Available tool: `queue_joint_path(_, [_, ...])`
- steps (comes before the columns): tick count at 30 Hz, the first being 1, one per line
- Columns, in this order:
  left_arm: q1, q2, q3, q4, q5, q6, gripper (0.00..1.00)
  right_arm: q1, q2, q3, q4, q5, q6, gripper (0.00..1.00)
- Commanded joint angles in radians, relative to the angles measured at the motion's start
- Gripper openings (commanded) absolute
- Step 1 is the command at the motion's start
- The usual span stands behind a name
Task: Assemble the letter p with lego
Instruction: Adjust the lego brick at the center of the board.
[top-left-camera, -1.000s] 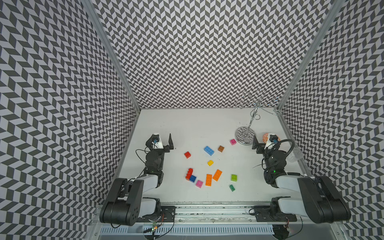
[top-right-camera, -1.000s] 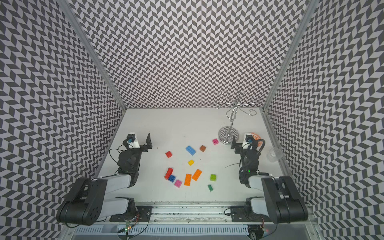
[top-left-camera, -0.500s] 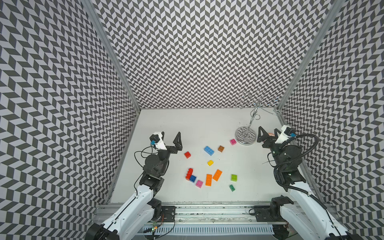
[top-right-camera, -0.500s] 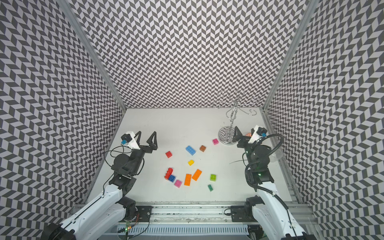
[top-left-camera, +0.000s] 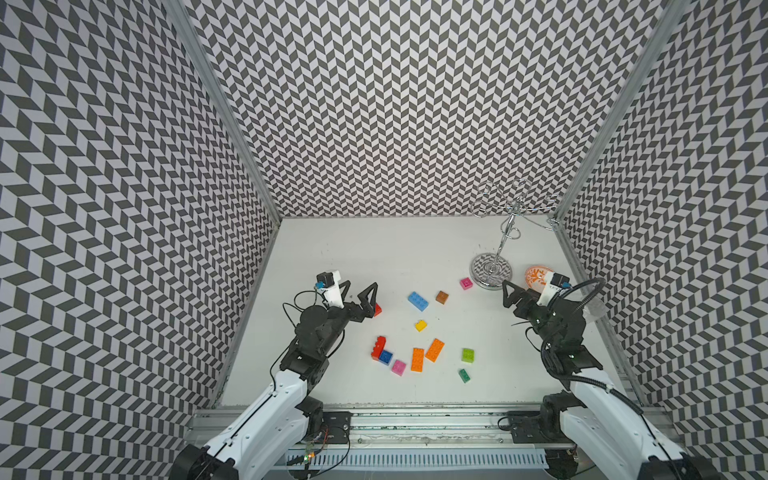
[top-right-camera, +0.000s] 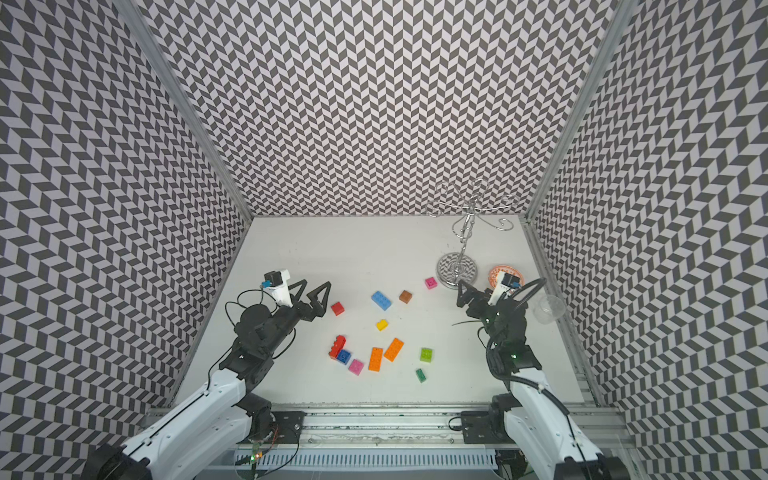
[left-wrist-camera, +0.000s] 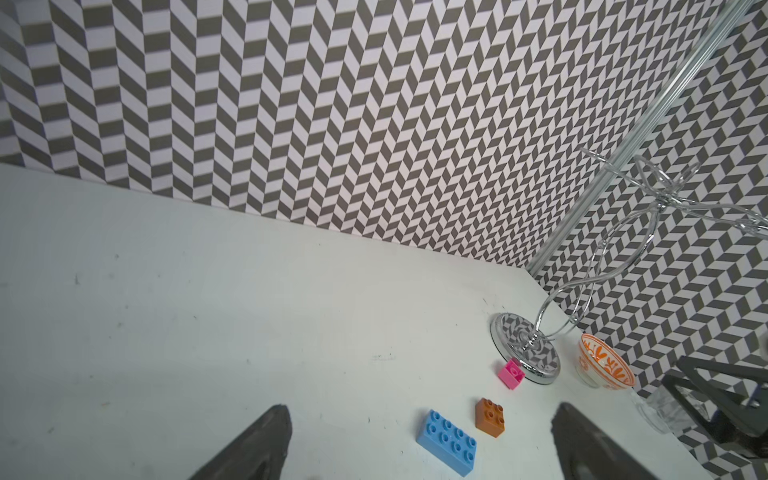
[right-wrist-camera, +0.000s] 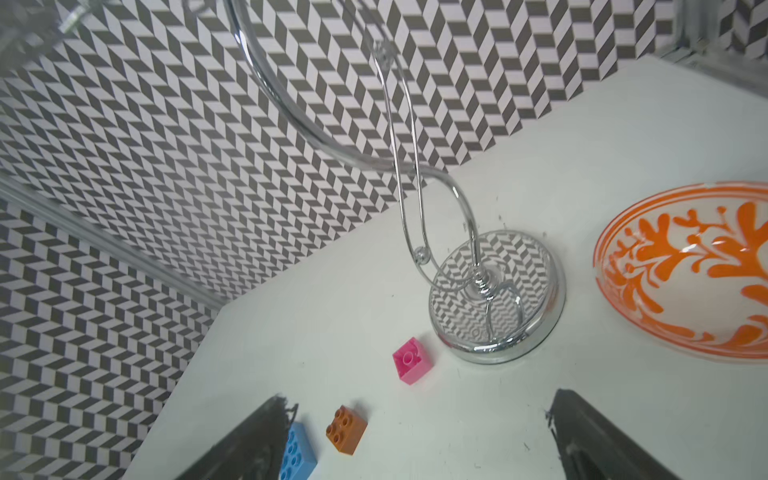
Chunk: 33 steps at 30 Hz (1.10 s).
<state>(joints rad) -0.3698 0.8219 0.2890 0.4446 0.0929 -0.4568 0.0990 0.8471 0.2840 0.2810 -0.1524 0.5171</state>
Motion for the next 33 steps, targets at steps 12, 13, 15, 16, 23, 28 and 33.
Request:
queue_joint_path(12, [0.012,0.243,-0.074,0.313,0.169,-0.187,1.00,0.295,0.291,0.180,-0.088,-0.050,-0.070,0.96])
queue_joint_path(13, [0.009,0.240,-0.074,0.311,0.171,-0.193,1.00,0.323,0.299,0.186,-0.105,-0.047,-0.074,0.96])
queue_joint_path(15, [0.006,0.221,-0.071,0.300,0.178,-0.190,1.00,0.375,0.312,0.198,-0.138,-0.038,-0.084,0.95])
queue_joint_path(16, [0.000,0.205,-0.074,0.293,0.181,-0.187,1.00,0.405,0.318,0.205,-0.160,-0.027,-0.088,0.95])
queue_joint_path(23, [-0.018,0.167,-0.062,0.250,0.186,-0.144,1.00,0.565,0.343,0.220,-0.267,0.074,-0.058,0.93])
queue_joint_path(28, [-0.063,0.212,-0.022,0.214,0.188,-0.106,1.00,0.591,0.328,0.188,-0.276,0.123,-0.006,0.93])
queue_joint_path(33, [-0.155,0.286,0.065,0.102,0.160,-0.059,1.00,0.591,0.328,0.165,-0.265,0.114,0.038,0.94])
